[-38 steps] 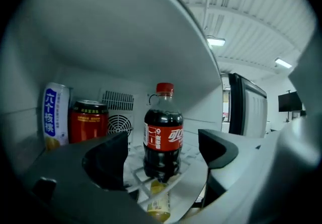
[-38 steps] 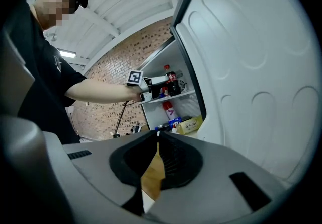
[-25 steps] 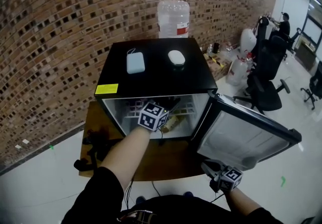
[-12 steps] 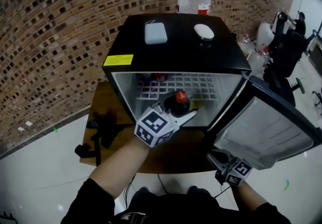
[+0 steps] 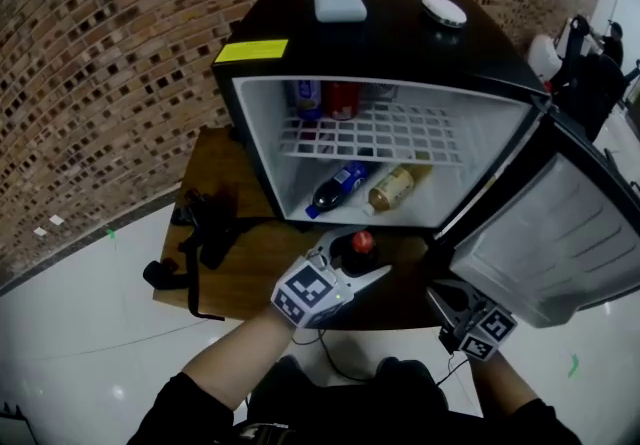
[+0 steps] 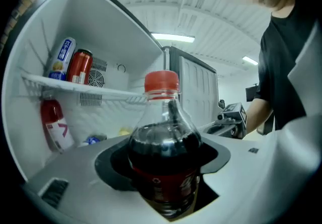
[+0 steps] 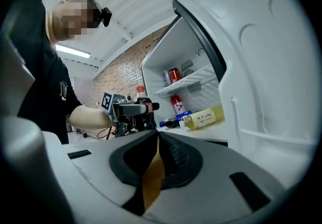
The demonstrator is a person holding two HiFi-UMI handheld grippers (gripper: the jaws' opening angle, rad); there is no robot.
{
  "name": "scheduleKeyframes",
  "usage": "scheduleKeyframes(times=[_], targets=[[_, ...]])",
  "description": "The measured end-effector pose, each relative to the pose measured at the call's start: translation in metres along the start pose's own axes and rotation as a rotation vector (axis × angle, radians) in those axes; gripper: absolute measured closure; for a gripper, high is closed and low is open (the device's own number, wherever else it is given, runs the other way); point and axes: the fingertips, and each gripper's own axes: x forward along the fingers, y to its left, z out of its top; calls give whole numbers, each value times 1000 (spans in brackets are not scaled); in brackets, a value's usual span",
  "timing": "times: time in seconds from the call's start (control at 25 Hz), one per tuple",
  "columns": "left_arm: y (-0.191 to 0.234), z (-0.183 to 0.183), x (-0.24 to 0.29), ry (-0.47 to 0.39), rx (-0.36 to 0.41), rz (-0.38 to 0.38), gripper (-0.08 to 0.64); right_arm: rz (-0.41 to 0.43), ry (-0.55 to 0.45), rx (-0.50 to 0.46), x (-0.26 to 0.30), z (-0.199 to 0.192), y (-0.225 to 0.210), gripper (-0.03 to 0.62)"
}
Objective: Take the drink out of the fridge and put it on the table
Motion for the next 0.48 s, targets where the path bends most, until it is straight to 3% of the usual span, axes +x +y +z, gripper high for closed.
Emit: scheduleKeyframes(times=[0.28,0.48], targets=[[-11,-65,2,23,-40,8,256,-5,18,4,-2,-30,-3,565],[-8,-90,7,41,-32,29,256,-6,28,4,-4,-36,-3,565]])
